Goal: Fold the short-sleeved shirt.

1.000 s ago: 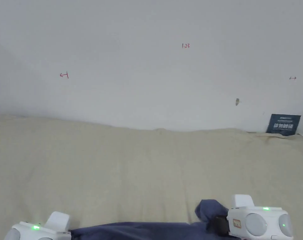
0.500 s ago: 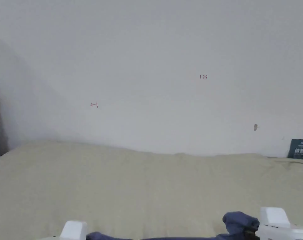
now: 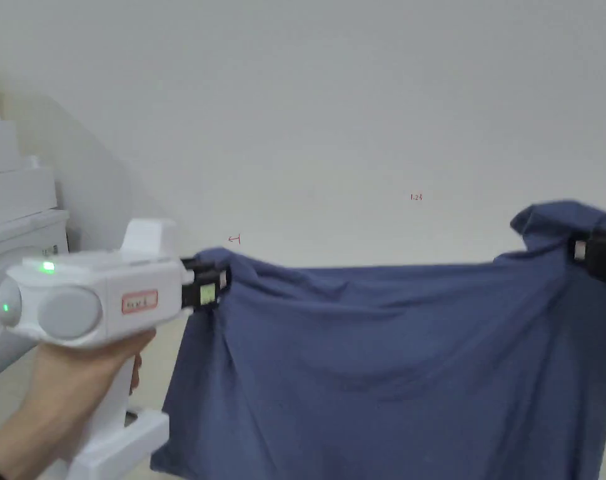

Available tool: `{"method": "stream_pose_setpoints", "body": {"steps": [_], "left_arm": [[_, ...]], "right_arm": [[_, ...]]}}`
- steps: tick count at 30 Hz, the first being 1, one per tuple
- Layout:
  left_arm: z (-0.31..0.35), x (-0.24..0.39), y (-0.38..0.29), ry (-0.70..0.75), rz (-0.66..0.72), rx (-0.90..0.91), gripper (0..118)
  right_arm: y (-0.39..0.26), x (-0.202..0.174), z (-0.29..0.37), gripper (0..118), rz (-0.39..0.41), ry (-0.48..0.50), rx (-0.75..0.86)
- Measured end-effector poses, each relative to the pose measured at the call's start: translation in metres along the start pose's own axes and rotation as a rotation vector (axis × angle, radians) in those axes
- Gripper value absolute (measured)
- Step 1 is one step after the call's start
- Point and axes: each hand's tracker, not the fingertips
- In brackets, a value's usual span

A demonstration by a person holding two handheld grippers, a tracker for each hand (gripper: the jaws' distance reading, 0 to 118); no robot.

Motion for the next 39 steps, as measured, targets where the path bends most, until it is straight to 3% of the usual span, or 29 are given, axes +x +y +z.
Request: {"method": "stream_pose_setpoints", "body": {"steps": [3,8,20,29,39], "left_arm": [[0.034,0.012,0.047,0.011,-0.070,0.079,14],[0.066,0.020,0.092,0.084,-0.111,0.146,14],[0.066,0.009,0.087,0.063,-0.065,0.128,14],[0.018,-0.006,0.090,0.098,-0.024,0.077,14],[-0.060,-0.023,0.103,0.128,-0.040,0.019,14]], "right_arm": [[0.050,-0.008,0.032,4,0.053,-0.029,0.093],[0.100,-0.015,0.059,4,0.032,-0.076,0.175],[0.103,-0.029,0.046,4,0.049,-0.086,0.160],[0.098,-0.018,-0.008,4,0.020,-0.114,0.124],[0.127,-0.010,-0.094,4,0.090,-0.196,0.075]]}}
